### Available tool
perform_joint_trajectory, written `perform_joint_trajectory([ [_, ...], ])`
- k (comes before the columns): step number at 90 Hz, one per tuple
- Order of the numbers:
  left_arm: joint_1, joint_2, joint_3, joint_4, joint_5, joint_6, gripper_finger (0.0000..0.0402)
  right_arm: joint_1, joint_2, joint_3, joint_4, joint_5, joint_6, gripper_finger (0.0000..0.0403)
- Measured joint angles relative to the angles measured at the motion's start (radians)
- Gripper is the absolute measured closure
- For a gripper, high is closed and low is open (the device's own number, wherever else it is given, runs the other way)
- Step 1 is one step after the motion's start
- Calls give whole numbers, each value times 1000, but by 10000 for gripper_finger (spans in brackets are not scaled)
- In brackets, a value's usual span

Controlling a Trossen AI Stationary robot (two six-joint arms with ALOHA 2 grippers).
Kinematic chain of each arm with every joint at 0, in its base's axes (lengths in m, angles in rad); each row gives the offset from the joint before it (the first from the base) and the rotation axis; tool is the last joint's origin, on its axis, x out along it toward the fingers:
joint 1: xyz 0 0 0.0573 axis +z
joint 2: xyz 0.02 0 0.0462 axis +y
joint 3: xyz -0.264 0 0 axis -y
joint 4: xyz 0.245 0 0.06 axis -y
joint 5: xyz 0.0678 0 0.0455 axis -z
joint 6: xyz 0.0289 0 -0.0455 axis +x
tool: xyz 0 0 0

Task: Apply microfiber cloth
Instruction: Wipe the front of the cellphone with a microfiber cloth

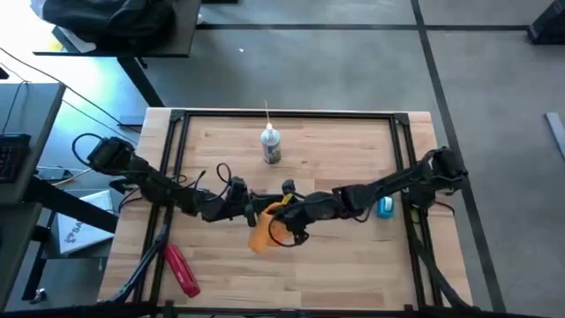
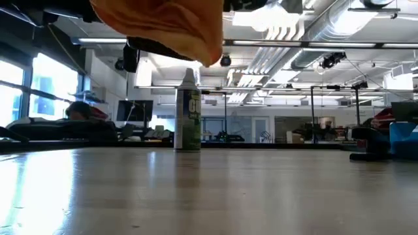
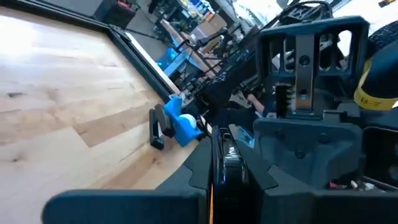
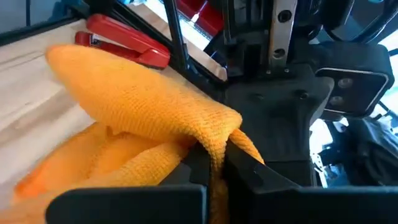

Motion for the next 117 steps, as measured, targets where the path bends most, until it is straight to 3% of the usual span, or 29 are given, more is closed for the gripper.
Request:
perform_joint_trajectory([
  [34, -26, 2, -2, -7, -16, 21, 385, 31, -28, 4, -137, 227, -79, 403],
  [58, -31, 2, -2, 0, 11, 11, 385, 39, -132, 2, -296, 292, -44, 403],
  [69, -41, 0, 2, 24, 70, 10, 385, 30, -168, -1, -371, 336, -29, 403],
  [79, -42, 0, 1, 14, 44, 17, 385, 39, -198, -2, -410, 369, -29, 403],
  [97, -46, 0, 1, 10, -1, 22, 385, 83, -230, -2, -390, 351, -33, 403],
  [117, -44, 0, 1, 13, -49, 22, 385, 103, -203, -1, -281, 96, 12, 403],
])
